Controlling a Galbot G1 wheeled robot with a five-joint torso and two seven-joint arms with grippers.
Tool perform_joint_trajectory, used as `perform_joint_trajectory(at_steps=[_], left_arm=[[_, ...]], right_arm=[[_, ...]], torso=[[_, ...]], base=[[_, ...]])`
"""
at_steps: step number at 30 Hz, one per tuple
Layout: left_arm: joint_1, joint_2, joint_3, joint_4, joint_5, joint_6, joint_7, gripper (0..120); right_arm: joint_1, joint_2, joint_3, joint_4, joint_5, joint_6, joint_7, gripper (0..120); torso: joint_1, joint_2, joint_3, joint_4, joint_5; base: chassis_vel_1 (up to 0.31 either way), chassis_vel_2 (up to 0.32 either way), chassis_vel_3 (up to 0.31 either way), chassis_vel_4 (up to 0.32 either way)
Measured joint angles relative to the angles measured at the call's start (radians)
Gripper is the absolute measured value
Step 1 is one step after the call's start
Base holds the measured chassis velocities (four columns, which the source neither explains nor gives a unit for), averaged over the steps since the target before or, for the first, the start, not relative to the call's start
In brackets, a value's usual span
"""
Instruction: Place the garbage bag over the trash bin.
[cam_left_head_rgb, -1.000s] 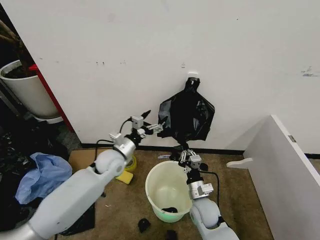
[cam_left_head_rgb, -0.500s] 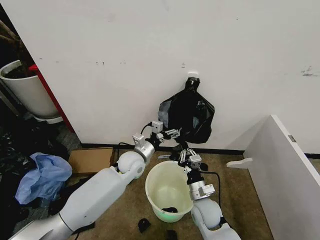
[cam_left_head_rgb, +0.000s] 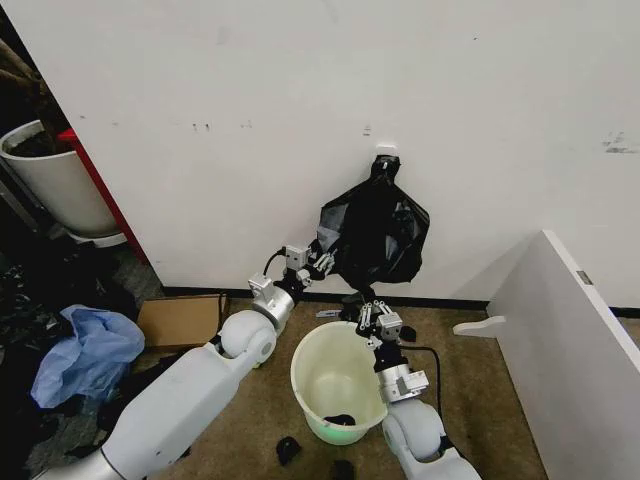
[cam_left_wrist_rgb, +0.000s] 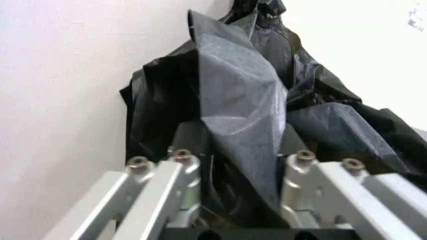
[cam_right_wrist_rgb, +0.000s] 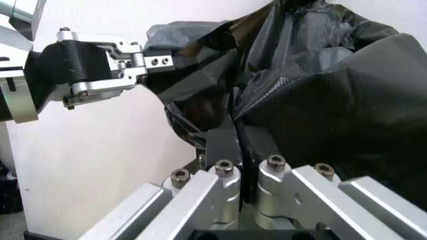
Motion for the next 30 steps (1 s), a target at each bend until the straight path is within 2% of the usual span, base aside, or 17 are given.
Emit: perform_joint_trajectory(at_steps=[2,3,5,7,9,11,16,19,22,23,25,27,30], left_arm=[[0.005,0.000,-0.002,-0.004,0.001,0.000,0.005,12],[0.005,0.000,-0.002,-0.004,0.001,0.000,0.005,12],[0.008,-0.002,-0.006,-0.007,0.001,0.000,0.013,3],[0.010,-0.006,-0.011,-0.007,0.000,0.000,0.014,0],[0.012,-0.009,-0.017,-0.007,-0.001,-0.003,0.014,0],[0.013,-0.009,-0.021,-0.007,-0.001,-0.004,0.014,0],[0.030,-0.005,-0.042,-0.011,0.008,-0.013,0.015,0],[0.043,-0.001,-0.048,-0.013,0.023,-0.018,0.018,0],[0.059,-0.002,-0.044,-0.012,0.055,-0.031,0.025,0],[0.059,-0.002,-0.044,-0.012,0.055,-0.031,0.025,0],[0.063,-0.008,-0.038,-0.007,0.074,-0.037,0.027,0],[0.058,-0.017,-0.024,0.006,0.090,-0.043,0.028,0],[0.048,-0.029,-0.013,0.020,0.100,-0.047,0.028,0]], right_arm=[[0.000,-0.002,0.000,0.006,0.001,0.002,0.001,0],[0.000,-0.002,0.000,0.006,0.001,0.002,0.001,0],[-0.001,-0.009,0.000,0.011,0.002,0.023,0.001,0],[-0.005,-0.018,0.000,0.012,0.002,0.054,-0.003,1],[-0.014,-0.031,0.003,0.013,0.001,0.084,-0.009,10],[-0.020,-0.041,0.006,0.015,0.001,0.099,-0.017,14],[-0.066,-0.109,0.046,0.037,-0.001,0.184,-0.104,36],[-0.079,-0.128,0.051,0.067,0.016,0.190,-0.103,43],[-0.062,-0.139,0.051,0.138,0.013,0.125,-0.029,57],[-0.062,-0.139,0.051,0.138,0.013,0.125,-0.029,57],[-0.033,-0.156,0.046,0.168,-0.042,0.045,0.037,64],[0.007,-0.199,0.031,0.174,-0.142,-0.085,0.130,74],[0.072,-0.271,0.004,0.145,-0.246,-0.218,0.191,86]], torso=[[0.000,0.000,0.000,0.0000,0.0000],[0.000,0.000,0.000,0.0000,0.0000],[0.000,0.000,0.000,0.0000,0.0001],[0.000,0.000,0.000,0.0000,0.0000],[0.000,0.000,0.000,-0.0001,0.0001],[0.000,0.000,0.000,0.0000,0.0001],[0.000,0.000,0.000,-0.0002,0.0001],[0.000,0.000,0.000,-0.0002,0.0002],[0.000,0.000,0.000,-0.0001,0.0001],[0.000,0.000,0.000,-0.0001,0.0001],[0.000,0.000,0.000,0.0001,0.0000],[0.000,0.000,0.000,0.0000,0.0003],[0.000,0.000,0.000,-0.0001,0.0001]], base=[[0.000,0.000,0.000,0.000],[0.000,0.000,0.000,0.000],[0.000,0.000,0.000,0.000],[0.000,0.000,0.000,0.000],[0.000,0.000,0.000,0.000],[0.000,0.000,0.000,0.000],[0.000,0.000,0.000,0.000],[0.000,0.000,0.000,0.000],[0.000,0.000,0.000,0.000],[0.000,0.000,0.000,0.000],[0.000,0.000,0.000,0.000],[0.000,0.000,0.000,0.000],[0.000,0.000,0.000,0.000]])
